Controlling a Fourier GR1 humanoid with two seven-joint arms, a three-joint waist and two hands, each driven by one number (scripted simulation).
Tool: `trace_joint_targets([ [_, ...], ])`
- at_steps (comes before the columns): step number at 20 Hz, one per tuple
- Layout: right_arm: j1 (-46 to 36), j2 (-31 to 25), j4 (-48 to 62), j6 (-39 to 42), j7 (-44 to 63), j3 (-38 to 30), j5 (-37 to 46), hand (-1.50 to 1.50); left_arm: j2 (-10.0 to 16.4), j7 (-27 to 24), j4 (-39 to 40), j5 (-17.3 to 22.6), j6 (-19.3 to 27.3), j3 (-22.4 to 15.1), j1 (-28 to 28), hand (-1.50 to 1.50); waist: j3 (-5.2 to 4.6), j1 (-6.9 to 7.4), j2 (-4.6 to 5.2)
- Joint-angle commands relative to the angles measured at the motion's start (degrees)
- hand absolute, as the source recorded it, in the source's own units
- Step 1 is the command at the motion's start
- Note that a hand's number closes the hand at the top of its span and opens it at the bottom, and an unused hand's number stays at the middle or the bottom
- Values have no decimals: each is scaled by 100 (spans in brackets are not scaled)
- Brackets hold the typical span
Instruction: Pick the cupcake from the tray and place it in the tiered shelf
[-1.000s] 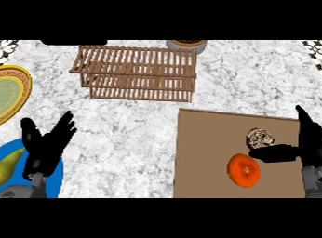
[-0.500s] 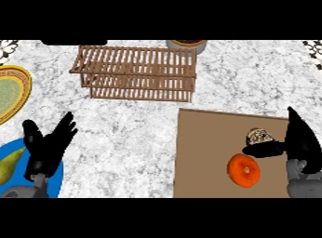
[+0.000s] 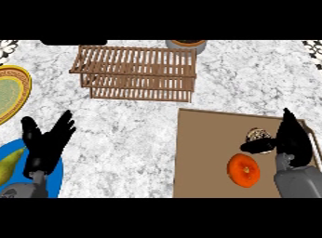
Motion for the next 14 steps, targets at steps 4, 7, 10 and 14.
trace_joint_targets([
  [4, 100, 402, 169, -133, -39, -247, 406, -150, -303, 63, -196, -287, -51, 66, 201, 0, 0, -9, -4],
  [7, -152, 565, 623, -239, -328, -437, 477, -150, -111, -22, -220, -239, -382, 382, 318, 0, 0, 2, -3],
  [10, -106, 648, 553, -78, -523, -515, 384, -150, -207, 453, -408, -290, -396, 378, 199, 0, 0, -6, -4],
  [14, -411, 219, 1506, 932, -1423, -192, -152, 150, -402, 104, -21, -396, -224, 157, -62, 0, 2, 31, 22],
])
